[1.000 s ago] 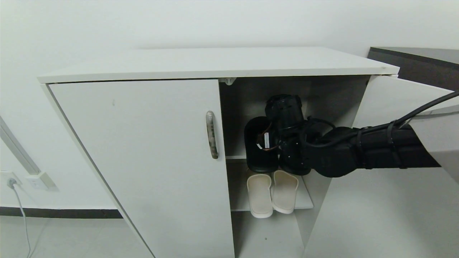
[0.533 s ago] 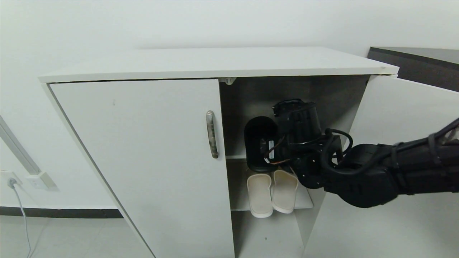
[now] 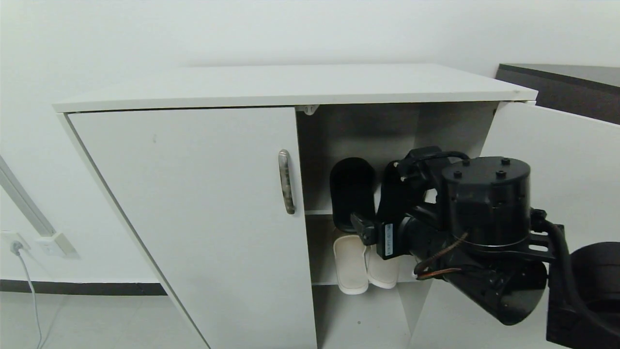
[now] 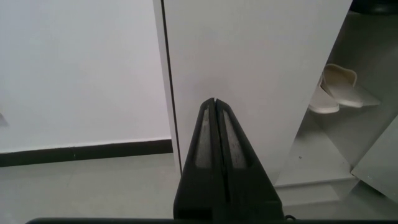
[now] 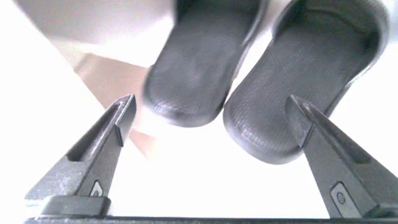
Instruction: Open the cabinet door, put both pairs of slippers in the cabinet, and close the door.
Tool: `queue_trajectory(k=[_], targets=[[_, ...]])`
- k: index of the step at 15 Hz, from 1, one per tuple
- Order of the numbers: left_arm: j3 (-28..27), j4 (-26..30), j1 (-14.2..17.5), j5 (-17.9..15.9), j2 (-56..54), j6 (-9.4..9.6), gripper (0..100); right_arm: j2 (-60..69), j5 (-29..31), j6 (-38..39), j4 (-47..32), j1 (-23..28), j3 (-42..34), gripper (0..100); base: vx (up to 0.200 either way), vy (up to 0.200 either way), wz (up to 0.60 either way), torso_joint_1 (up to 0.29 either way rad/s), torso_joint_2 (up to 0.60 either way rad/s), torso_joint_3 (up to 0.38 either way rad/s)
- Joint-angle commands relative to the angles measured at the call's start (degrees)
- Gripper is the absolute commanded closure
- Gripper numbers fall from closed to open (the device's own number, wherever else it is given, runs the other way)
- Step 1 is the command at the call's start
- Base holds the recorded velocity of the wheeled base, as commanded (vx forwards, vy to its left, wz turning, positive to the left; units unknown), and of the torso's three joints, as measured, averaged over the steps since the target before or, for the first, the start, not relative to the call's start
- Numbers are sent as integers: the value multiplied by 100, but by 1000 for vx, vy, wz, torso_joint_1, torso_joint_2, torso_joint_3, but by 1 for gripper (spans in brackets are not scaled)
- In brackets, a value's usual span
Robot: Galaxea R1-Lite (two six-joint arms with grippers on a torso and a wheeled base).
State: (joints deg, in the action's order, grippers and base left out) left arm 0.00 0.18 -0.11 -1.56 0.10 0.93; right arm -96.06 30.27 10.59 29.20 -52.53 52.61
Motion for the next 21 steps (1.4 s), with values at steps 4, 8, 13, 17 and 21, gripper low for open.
queue_trajectory(k=[4,8,13,17,21], targets=[[0,-1,2,-2,-1,4,100,193,-30,-277,455,-64,-357,100,0,0,0,0,0,0],[0,-1,2,-2,-1,-5,100,140,-65,-286,447,-108,-392,100,0,0,0,0,0,0],[0,-1,2,-2,-1,-5,100,61,-56,-286,455,-117,-410,100,0,0,0,0,0,0],[0,-1,2,-2,-1,-5,100,61,-47,-286,455,-117,-419,100,-200,0,0,8,0,0],[0,-1,2,-2,-1,-5,100,17,-47,-286,455,-117,-419,100,-200,0,0,-1,1,4]])
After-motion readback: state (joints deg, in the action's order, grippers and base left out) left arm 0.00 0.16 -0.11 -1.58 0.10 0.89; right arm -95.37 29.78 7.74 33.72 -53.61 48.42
